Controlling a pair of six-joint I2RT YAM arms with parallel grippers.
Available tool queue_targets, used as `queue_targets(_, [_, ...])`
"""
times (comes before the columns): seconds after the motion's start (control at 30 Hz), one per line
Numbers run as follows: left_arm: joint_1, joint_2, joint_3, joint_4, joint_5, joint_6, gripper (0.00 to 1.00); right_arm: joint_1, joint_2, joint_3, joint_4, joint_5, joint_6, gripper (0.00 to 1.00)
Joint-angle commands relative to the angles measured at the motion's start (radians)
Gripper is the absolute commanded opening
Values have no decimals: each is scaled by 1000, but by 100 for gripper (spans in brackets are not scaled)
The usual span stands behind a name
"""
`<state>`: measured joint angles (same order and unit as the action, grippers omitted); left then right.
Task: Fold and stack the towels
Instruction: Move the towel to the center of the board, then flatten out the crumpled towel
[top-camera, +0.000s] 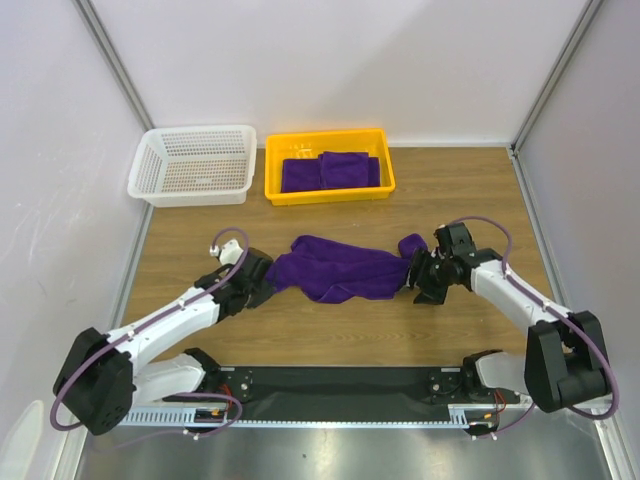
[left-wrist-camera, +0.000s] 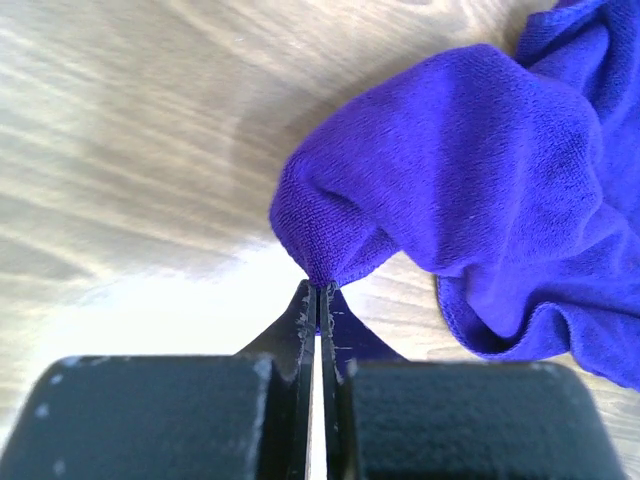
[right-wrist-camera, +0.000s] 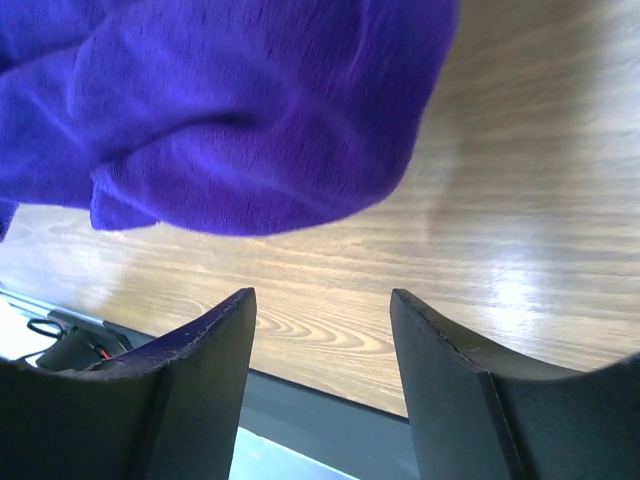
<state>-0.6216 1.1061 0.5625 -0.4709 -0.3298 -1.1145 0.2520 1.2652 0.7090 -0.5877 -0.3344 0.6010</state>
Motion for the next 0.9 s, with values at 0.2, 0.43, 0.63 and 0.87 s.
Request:
queue_targets(0.2, [-6, -95, 47, -251, -94, -33, 0, 29, 63, -53, 210, 34, 89, 62])
queue_targets(0.43, [-6, -206, 13, -339, -130, -68, 0, 36, 128, 21, 241, 104, 117, 62])
queue_targets(0.63, [-6, -276, -13, -396, -144, -100, 0, 39, 197, 73, 252, 143, 118, 62])
queue_targets(0.87, [-3, -367, -38, -416, -149, -91, 0, 55, 279, 159, 255, 184, 126, 38])
